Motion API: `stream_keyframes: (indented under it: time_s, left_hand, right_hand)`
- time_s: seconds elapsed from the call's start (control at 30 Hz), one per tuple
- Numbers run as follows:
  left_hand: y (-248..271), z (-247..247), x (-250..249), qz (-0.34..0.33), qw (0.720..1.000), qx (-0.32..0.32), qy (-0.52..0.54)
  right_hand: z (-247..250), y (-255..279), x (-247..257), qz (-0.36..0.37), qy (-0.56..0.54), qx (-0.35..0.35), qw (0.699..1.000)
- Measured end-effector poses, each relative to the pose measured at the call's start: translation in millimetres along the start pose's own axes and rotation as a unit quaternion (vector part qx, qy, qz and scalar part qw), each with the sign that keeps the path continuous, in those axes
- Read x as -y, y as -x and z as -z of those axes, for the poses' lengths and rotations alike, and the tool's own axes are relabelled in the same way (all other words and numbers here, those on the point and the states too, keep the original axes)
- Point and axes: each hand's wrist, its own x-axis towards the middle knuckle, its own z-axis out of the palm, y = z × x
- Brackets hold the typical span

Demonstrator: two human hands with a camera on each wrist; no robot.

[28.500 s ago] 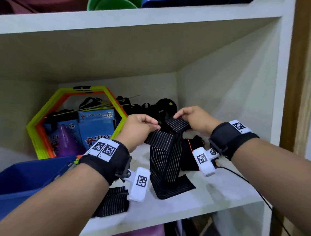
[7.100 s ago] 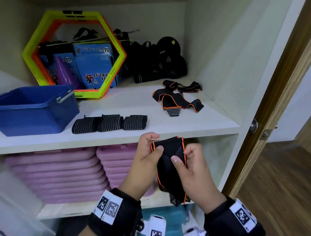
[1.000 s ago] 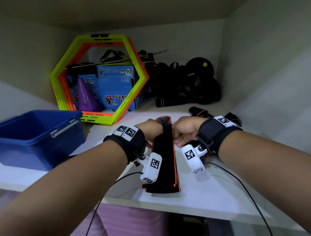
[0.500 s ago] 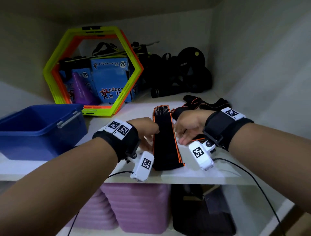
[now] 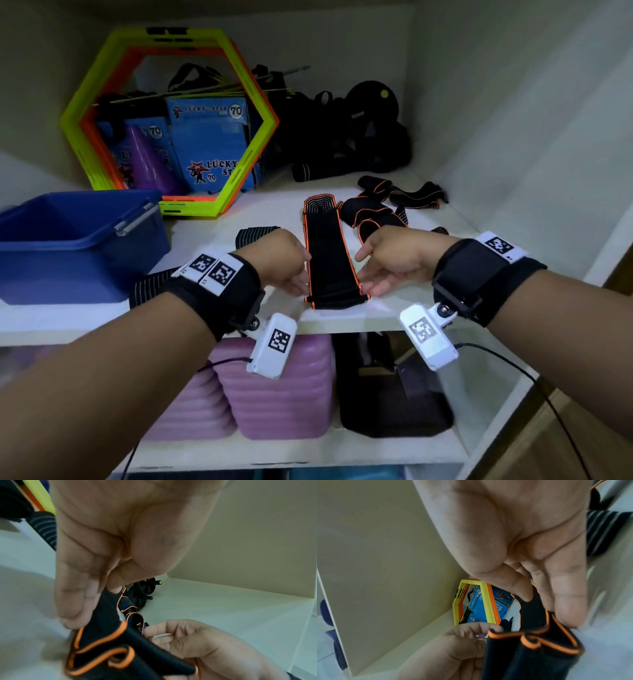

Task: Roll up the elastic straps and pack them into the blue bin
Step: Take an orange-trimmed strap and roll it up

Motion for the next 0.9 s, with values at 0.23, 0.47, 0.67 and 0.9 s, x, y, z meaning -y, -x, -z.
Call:
stream_keyframes:
  time_s: [0.23, 0.47, 0.67, 0.9]
  left_hand:
    - [20, 10, 40, -0.048, 0.998, -0.012, 0.049]
    - [41, -5, 69, -0.131, 0.990, -0.023, 0.053]
    - [45, -17, 88, -0.229, 0.958, -0.090, -0.144]
    - [35, -28, 100, -0.184, 0.960, -0.169, -0.129]
  right_hand:
    - [-10, 31, -20, 0.038, -0.040, -0.052, 0.997]
    - [-39, 47, -45, 0.132, 0.011, -0.078, 0.988]
    - [-56, 45, -70, 0.229, 0.257, -0.194, 0.919]
    - [-71, 35, -76, 0.220, 0.256, -0.278, 0.899]
